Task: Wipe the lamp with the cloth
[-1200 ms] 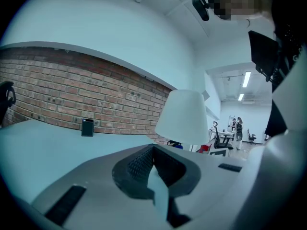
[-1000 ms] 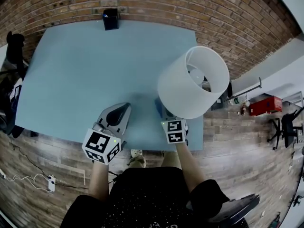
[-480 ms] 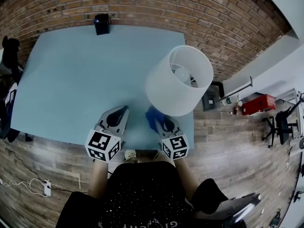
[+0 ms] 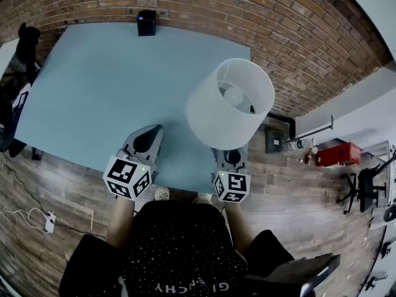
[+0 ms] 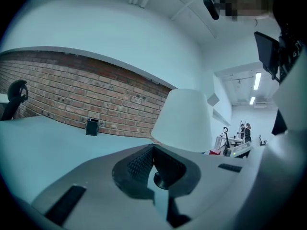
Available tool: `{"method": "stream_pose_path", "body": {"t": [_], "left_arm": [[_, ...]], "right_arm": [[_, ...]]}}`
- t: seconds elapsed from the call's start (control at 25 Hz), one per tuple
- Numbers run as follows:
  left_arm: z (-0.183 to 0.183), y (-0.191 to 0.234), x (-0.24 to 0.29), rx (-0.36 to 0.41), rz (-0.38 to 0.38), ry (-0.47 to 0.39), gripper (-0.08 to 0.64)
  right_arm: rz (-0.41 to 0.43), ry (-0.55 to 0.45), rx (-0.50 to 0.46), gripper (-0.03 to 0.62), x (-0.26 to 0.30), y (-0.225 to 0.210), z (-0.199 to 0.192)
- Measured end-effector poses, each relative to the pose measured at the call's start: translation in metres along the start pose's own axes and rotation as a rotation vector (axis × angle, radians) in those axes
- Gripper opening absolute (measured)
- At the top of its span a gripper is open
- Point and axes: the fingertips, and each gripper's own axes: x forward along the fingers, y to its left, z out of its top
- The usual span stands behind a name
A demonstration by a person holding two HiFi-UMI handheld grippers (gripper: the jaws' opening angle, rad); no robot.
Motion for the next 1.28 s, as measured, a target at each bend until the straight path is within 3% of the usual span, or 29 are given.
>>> {"method": "stream_pose_path", "body": {"t": [0.32, 0.64, 0.84, 1.04, 1.28], "left_arm": [[0.001, -0.005, 0.004, 0.015, 0.047, 0.004, 0.009], [-0.003, -0.006, 0.013, 0.002, 0.081, 0.009, 0.009], [-0.008, -0.012, 0.026, -0.019, 0.1, 0.006, 0.009], [-0.018, -0.025, 0.042, -0.03, 0.143, -0.001, 0.009], [-0.03, -0.031, 0.041, -0.053, 0.278, -0.013, 0.009]], "right_arm": [[0.087, -0.002, -0.059, 0.075, 0.042, 0.011, -0.009], [0.118, 0.235, 0.001, 0.075, 0.054, -0.001, -0.077], [0.259, 0.291, 0.005, 0.075, 0.047, 0.003, -0.082], [0.441, 0.173, 0.072, 0.075, 0.015, -0.018, -0.055], [0.625, 0.028, 0.24, 0.074, 0.019, -0.073, -0.025]]}}
